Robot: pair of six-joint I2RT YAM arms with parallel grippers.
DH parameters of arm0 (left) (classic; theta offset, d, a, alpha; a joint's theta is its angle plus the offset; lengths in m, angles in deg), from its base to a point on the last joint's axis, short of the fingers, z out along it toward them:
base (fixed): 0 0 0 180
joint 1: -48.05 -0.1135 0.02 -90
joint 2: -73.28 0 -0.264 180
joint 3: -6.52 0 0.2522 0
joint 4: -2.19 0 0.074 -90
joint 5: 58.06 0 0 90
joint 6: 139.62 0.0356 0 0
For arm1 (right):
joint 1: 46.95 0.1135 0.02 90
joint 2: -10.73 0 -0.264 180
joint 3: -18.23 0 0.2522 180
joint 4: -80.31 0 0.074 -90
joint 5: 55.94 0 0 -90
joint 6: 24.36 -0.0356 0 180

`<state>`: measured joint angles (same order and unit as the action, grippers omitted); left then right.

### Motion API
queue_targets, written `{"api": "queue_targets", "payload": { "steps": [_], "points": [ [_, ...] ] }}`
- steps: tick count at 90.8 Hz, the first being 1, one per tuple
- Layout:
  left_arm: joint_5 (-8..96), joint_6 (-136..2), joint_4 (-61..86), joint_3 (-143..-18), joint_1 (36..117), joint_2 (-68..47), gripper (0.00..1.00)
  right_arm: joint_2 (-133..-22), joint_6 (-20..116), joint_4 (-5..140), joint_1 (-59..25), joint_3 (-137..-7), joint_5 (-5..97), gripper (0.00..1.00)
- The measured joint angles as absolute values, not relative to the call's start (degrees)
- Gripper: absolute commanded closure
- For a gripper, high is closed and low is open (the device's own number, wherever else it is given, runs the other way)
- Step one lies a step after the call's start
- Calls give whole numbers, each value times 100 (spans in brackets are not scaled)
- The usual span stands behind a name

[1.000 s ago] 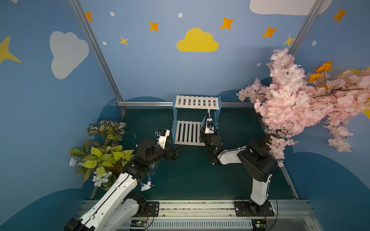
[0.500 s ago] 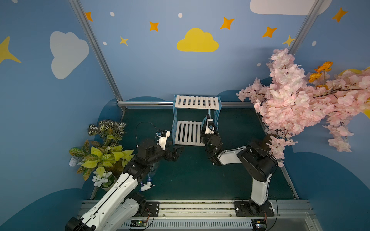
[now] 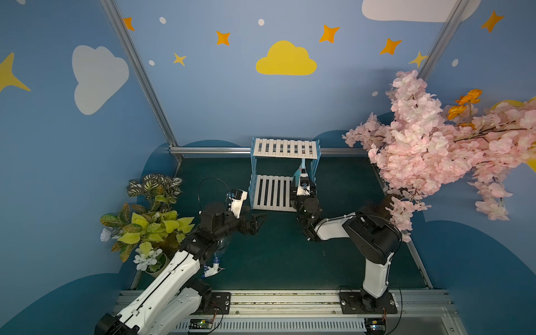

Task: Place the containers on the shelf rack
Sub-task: 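Place the container on the shelf.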

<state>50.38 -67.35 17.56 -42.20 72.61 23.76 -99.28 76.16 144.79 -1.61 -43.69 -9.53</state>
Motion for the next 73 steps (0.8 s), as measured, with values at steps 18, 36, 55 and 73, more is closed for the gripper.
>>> {"api": "queue_targets", "payload": {
  "steps": [18, 36, 55, 73],
  "points": [
    [5031, -6702, 1758, -4220, 7261, 2378, 1, -9917, 7680, 14481, -134, -4340, -984, 17],
    [5021, -6674, 1760, -4220, 7261, 2389, 1, -9771, 7833, 14479, -97, -4207, -984, 10],
    [5014, -6667, 1765, -4220, 7261, 2420, 1, -9397, 7992, 14448, -82, -4089, -949, 8],
    [4990, -6650, 1850, -4220, 7261, 2444, 1, -8829, 8091, 14426, -34, -3814, -940, 6]
  ]
}}
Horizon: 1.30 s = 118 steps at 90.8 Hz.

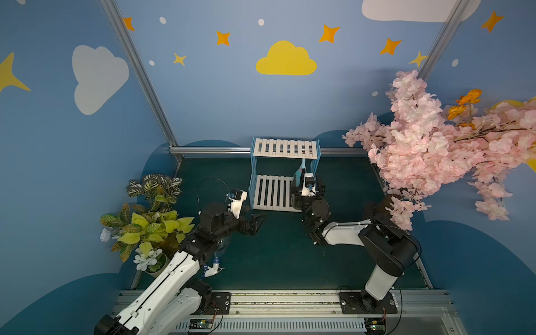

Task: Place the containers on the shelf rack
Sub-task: 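Place the container on the shelf, then pick up a container from the center of the board.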

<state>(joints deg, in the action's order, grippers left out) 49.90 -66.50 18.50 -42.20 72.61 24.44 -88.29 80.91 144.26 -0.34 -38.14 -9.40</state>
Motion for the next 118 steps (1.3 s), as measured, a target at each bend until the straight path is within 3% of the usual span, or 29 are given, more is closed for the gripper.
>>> {"api": "queue_targets", "payload": {
  "steps": [15, 26, 47, 65, 92, 118],
  "points": [
    [4804, -6650, 2543, -4340, 7261, 2628, 1, -8147, 8119, 14326, 134, -3390, -923, 6],
    [4326, -6746, 3520, -4668, 7261, 2936, 0, -7059, 7922, 13683, 261, -2985, -770, 6],
    [3364, -7489, 5393, -5061, 7261, 3034, 0, -4208, 7042, 10015, 126, -3278, 133, 6],
    [2732, -8224, 6761, -5061, 7331, 2905, 0, -2692, 6414, 7832, 75, -3206, 489, 7],
    [2236, -9430, 7487, -4624, 7418, 2324, 0, -1363, 5627, 7115, 71, -1938, 610, 7],
    [2122, -9612, 7120, -4268, 7464, 1893, 0, -777, 5499, 6757, 47, -1853, 422, 6]
  ]
}}
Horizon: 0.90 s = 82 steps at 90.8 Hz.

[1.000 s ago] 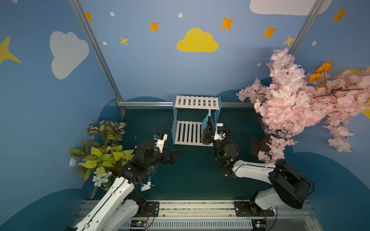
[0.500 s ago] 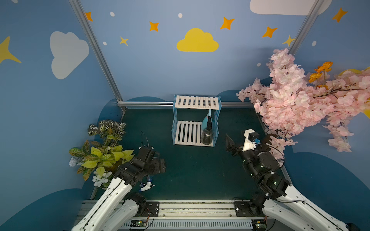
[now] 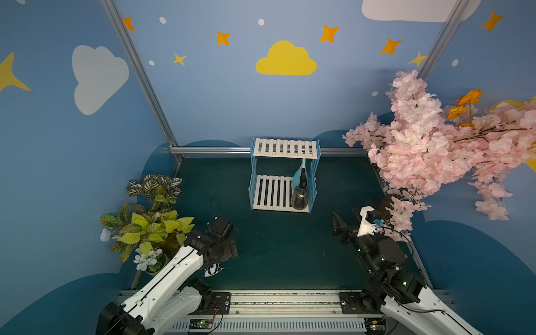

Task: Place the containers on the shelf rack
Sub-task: 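Pick up a container from the center of the board.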

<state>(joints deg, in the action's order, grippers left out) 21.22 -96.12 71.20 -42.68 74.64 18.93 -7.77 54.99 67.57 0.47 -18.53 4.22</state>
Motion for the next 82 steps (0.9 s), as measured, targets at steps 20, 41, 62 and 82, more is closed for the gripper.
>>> {"api": "queue_targets", "payload": {
  "steps": [20, 41, 62, 82],
  "points": [
    [2061, -9323, 6473, -3999, 7470, 1349, 0, -545, 5503, 6593, 38, -1853, 301, 7],
    [2306, -9074, 5869, -3995, 7643, 1030, 0, -576, 5509, 6536, 27, -1853, 216, 6],
    [2295, -9059, 5708, -3896, 7798, 816, 5, -773, 5512, 6540, 12, -1853, 207, 6],
    [2225, -9216, 5714, -3783, 7809, 632, 29, -788, 5514, 6540, 1, -1849, 199, 6]
  ]
}}
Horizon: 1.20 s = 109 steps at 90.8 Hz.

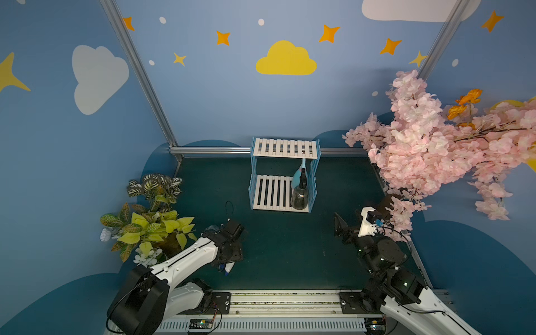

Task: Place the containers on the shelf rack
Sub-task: 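Pick up a container from the center of the board.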

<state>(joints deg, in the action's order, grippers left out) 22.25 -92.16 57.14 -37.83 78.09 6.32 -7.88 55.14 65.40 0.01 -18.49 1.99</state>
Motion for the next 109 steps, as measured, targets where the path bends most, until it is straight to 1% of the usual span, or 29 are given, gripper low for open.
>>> {"api": "queue_targets", "payload": {
  "steps": [13, 23, 38, 43, 50, 69, 88, 109],
  "points": [
    [2114, -9415, 5692, -3704, 7811, 665, 35, -788, 5518, 6538, -8, -1831, 194, 6],
    [2103, -9509, 5686, -3658, 7811, 779, 43, -786, 5525, 6538, -21, -1829, 192, 6],
    [2188, -9509, 5782, -3647, 7807, 1106, 60, -781, 5533, 6547, -36, -1770, 164, 6],
    [2264, -9452, 5791, -3647, 7811, 1251, 63, -781, 5536, 6547, -40, -1733, 151, 6],
    [2450, -9338, 5786, -3649, 7811, 1463, 64, -783, 5542, 6547, -47, -1694, 120, 6],
    [3158, -8965, 5817, -3868, 7811, 1882, 60, -783, 5553, 6540, -73, -1694, 113, 6],
    [4002, -8836, 5926, -4316, 7811, 2398, 62, -783, 5732, 6545, -75, -1720, 260, 6],
    [5368, -8729, 6077, -4639, 7811, 2730, 63, -943, 6170, 6534, -80, -2205, 734, 6]
  ]
}}
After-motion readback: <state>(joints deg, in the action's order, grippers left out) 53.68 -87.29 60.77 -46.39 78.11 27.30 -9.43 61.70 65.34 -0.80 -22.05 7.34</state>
